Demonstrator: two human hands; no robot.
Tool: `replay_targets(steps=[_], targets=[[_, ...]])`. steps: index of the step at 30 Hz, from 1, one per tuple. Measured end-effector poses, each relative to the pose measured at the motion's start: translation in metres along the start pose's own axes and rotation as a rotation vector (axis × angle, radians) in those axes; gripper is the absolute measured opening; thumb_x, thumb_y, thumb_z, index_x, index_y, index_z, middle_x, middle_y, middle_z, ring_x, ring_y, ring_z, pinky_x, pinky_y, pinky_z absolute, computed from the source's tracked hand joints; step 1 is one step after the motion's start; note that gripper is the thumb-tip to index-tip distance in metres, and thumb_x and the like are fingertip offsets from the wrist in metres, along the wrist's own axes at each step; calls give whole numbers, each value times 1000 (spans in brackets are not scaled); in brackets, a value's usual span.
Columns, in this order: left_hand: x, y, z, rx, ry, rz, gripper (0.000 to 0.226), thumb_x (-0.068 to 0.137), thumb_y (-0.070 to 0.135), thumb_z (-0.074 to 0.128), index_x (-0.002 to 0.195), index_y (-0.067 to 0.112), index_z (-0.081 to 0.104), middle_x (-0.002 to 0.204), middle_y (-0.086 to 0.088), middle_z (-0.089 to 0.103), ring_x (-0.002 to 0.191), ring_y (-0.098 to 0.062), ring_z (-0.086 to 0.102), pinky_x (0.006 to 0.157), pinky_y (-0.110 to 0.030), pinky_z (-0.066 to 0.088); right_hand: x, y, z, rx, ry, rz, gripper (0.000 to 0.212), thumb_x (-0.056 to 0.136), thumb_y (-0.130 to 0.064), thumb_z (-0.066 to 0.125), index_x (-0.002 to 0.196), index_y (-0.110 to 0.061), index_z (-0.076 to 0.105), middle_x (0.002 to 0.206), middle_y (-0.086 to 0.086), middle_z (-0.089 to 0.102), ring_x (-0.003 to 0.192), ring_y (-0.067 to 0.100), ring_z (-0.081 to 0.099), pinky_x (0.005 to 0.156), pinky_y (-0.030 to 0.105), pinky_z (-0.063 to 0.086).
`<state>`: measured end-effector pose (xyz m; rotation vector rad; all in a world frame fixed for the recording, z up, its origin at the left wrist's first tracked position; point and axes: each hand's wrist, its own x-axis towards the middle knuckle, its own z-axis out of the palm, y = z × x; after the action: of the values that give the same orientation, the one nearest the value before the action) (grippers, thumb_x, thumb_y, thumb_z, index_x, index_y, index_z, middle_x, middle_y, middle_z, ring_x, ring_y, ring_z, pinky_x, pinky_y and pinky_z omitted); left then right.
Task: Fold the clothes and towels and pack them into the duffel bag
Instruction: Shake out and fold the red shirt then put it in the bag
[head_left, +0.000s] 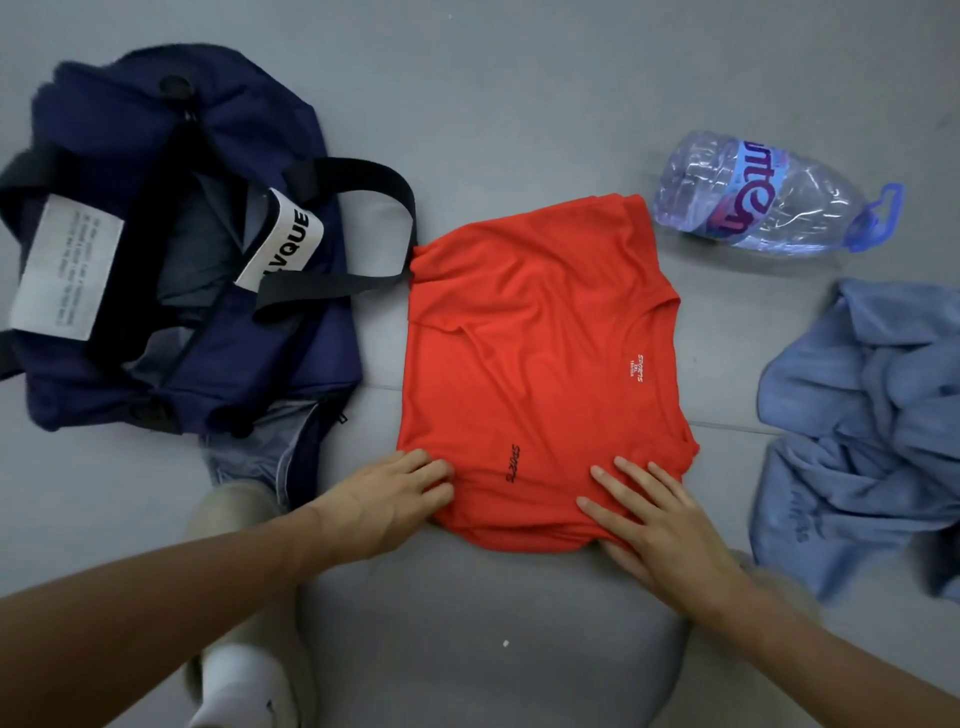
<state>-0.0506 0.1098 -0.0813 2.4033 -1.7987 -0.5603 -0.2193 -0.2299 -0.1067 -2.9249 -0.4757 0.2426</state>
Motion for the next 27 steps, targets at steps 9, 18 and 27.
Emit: replay_targets(steps=[9, 18, 27], targets=[[-13, 17, -14, -243, 19, -212, 17, 87, 13, 54, 95, 22, 41, 82, 1, 55, 68, -22, 54, 59, -34, 46, -13, -9, 2, -34, -68, 14, 59, 84, -34, 57, 143, -28, 54, 153, 7, 45, 140, 34, 42, 111, 56, 31], [-12, -5, -42, -436, -138, -220, 5, 92, 33, 41, 92, 32, 36, 80, 6, 56, 72, -21, 55, 65, -32, 37, -16, -21, -56, 483, -40, 282, 52, 79, -35, 53, 131, -39, 52, 117, -13, 70, 99, 6, 67, 85, 16, 51], [51, -87, -98, -402, 145, -474, 14, 94, 33, 47, 94, 25, 59, 88, 4, 67, 88, -28, 64, 74, -41, 50, 116, 50, -106, 391, 180, 469, 33, 86, -26, 58, 116, -31, 69, 114, -6, 73, 100, 14, 61, 85, 25, 41]])
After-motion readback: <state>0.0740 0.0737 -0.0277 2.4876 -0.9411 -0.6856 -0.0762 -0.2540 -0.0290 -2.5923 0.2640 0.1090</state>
